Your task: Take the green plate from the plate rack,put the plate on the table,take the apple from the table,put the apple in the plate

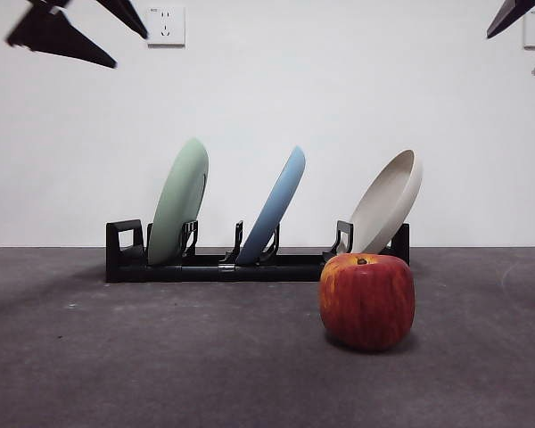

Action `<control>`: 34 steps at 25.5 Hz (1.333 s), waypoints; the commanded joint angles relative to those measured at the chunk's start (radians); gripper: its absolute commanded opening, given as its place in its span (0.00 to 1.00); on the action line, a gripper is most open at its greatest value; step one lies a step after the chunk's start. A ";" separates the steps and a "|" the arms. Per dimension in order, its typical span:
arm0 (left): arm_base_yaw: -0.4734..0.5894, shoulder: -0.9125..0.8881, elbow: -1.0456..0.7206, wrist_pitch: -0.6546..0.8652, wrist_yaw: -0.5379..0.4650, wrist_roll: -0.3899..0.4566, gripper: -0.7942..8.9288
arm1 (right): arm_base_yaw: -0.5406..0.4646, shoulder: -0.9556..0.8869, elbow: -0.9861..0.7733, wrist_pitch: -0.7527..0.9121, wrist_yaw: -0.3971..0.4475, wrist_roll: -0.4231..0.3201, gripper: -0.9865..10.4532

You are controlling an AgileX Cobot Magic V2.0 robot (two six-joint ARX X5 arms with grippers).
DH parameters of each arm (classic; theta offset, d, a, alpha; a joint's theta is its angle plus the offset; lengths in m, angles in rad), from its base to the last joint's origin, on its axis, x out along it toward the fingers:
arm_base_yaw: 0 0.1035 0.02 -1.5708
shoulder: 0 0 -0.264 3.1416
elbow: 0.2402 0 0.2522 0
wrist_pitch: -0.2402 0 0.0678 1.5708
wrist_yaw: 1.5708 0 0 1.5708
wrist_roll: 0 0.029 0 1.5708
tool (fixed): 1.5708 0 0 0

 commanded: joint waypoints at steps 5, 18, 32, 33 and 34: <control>-0.041 0.222 0.212 -0.052 -0.061 0.051 0.40 | 0.003 0.002 0.005 -0.015 0.000 -0.005 0.36; -0.113 0.430 0.235 0.028 -0.138 0.053 0.40 | 0.003 0.005 0.005 -0.033 0.006 -0.005 0.36; -0.126 0.344 0.257 0.031 -0.131 0.101 0.07 | 0.003 0.039 0.005 -0.045 0.010 -0.005 0.36; -0.126 0.326 0.270 0.020 -0.116 0.101 0.07 | 0.003 0.044 0.004 -0.045 0.010 -0.006 0.36; -0.127 0.302 0.280 0.015 -0.087 0.101 0.07 | 0.003 0.049 0.004 -0.045 0.010 -0.006 0.36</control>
